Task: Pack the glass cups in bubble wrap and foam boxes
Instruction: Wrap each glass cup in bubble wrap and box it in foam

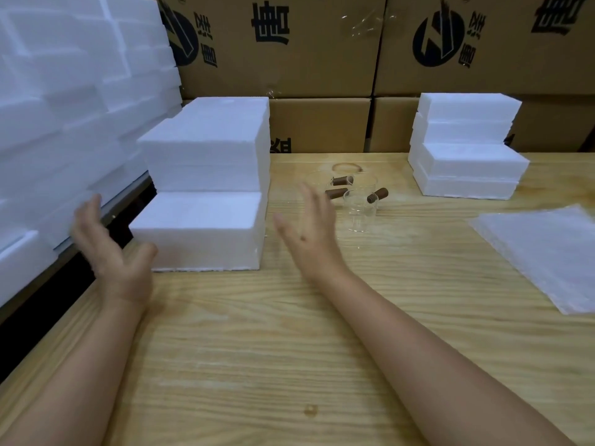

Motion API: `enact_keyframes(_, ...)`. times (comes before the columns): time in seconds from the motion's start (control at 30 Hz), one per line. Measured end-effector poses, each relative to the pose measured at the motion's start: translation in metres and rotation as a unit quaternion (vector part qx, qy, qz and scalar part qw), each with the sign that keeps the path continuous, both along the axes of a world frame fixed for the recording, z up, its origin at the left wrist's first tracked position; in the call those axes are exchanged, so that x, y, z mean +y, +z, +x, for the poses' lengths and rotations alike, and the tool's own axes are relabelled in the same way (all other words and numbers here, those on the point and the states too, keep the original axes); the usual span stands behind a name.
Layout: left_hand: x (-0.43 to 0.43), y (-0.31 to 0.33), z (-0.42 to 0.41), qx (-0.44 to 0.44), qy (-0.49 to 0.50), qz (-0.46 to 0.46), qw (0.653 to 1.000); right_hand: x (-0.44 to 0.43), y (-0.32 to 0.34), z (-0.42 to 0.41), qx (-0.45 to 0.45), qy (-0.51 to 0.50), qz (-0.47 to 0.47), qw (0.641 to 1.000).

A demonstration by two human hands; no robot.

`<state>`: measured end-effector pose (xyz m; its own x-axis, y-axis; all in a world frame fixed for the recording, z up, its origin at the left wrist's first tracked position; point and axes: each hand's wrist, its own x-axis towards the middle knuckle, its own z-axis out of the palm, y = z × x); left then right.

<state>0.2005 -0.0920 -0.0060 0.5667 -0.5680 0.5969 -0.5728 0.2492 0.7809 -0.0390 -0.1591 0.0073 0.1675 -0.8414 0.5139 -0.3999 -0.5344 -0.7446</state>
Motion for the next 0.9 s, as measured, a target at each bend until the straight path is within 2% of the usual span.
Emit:
enact_keyframes(0.07, 0.003, 0.006, -0.006, -0.122, 0.04, -0.073, 0.989, -0.012, -0.001, -0.031, -0.001, -0.123, -0.048, 0.991)
enact_keyframes(0.13, 0.001, 0.017, -0.022, -0.222, 0.042, -0.139, 0.964, -0.028, -0.003, -0.061, 0.051, -0.193, -0.023, 0.98)
enact_keyframes(0.23, -0.004, 0.026, -0.072, -0.31, -0.021, -0.181, 0.933, -0.047, -0.011, -0.091, 0.178, -0.21, 0.066, 0.959)
enact_keyframes(0.37, -0.006, 0.01, -0.143, -0.363, -0.168, -0.153, 0.904, -0.053, -0.014, -0.103, 0.205, -0.194, 0.068, 0.957)
enact_keyframes(0.47, -0.009, -0.005, -0.175, -0.344, -0.257, -0.05, 0.902, -0.048, -0.012, -0.102, 0.194, -0.187, 0.068, 0.961)
enact_keyframes(0.6, -0.024, -0.013, -0.199, -0.213, -0.304, 0.217, 0.903, -0.025, -0.013, -0.101, 0.178, -0.181, 0.062, 0.965)
enact_keyframes(0.67, -0.03, -0.013, -0.205, -0.148, -0.3, 0.288, 0.897, -0.008, -0.016, -0.098, 0.166, -0.189, 0.06, 0.966)
enact_keyframes(0.73, -0.032, -0.012, -0.209, -0.126, -0.299, 0.305, 0.895, 0.01, -0.018, -0.095, 0.153, -0.195, 0.059, 0.967)
enact_keyframes(0.8, -0.029, -0.012, -0.213, -0.139, -0.301, 0.306, 0.892, 0.026, -0.021, -0.092, 0.147, -0.201, 0.053, 0.967)
enact_keyframes(0.9, -0.025, -0.011, -0.216, -0.131, -0.293, 0.283, 0.904, 0.045, -0.021, -0.088, 0.143, -0.211, 0.047, 0.966)
